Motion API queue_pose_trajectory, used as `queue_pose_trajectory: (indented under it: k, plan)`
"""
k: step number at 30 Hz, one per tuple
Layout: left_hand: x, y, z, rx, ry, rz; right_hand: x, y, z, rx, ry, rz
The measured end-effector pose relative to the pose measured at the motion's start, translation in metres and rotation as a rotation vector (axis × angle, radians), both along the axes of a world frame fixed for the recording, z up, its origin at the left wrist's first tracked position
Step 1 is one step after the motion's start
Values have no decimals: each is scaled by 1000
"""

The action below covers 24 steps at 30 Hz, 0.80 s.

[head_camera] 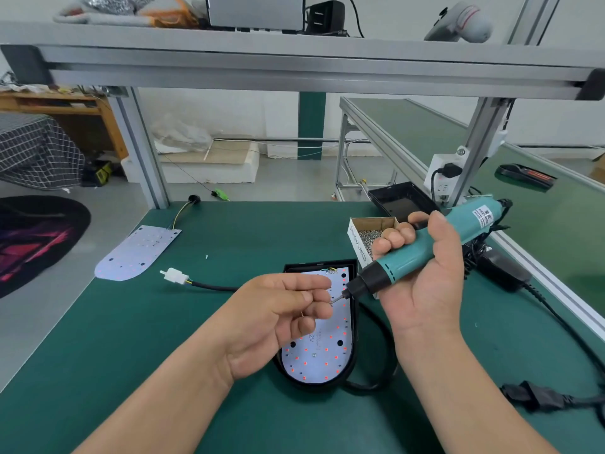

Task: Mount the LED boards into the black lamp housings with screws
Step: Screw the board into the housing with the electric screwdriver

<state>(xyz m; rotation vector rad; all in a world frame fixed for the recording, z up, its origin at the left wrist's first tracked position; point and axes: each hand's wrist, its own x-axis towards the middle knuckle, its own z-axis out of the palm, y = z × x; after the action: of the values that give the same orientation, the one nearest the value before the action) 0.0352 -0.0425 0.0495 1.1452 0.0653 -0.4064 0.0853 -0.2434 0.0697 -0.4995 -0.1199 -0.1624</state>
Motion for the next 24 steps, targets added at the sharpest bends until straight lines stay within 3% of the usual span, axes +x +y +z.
queue_pose_trajectory:
  k: [7, 13, 24]
  plan:
    - [13, 28, 8, -66, 42, 117, 1, -2, 1, -2, 18, -3]
    - [25, 47, 3, -97, 75, 342, -1, 1, -1, -25, 29, 12]
    - [3, 16, 6, 40, -9, -7, -1, 1, -1, -17, 38, 15]
